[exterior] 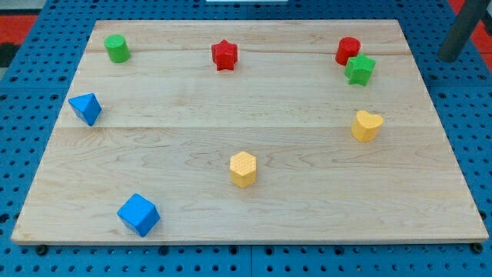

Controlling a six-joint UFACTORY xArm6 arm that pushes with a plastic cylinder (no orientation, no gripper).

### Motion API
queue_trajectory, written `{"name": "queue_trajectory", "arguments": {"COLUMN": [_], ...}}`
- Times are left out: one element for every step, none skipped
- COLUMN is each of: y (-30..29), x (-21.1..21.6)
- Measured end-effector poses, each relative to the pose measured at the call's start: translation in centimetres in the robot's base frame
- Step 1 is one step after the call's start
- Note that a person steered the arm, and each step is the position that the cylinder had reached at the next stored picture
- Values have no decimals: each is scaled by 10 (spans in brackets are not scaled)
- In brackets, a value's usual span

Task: Slide the green star left and down

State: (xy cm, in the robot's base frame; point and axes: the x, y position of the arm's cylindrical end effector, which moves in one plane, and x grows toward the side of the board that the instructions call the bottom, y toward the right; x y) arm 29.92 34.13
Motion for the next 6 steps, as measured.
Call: {"name": "queue_trajectory", "arguments": {"y": [-24, -79, -120, -155, -198, -243], "x": [0, 0, 2, 12, 26, 40]}}
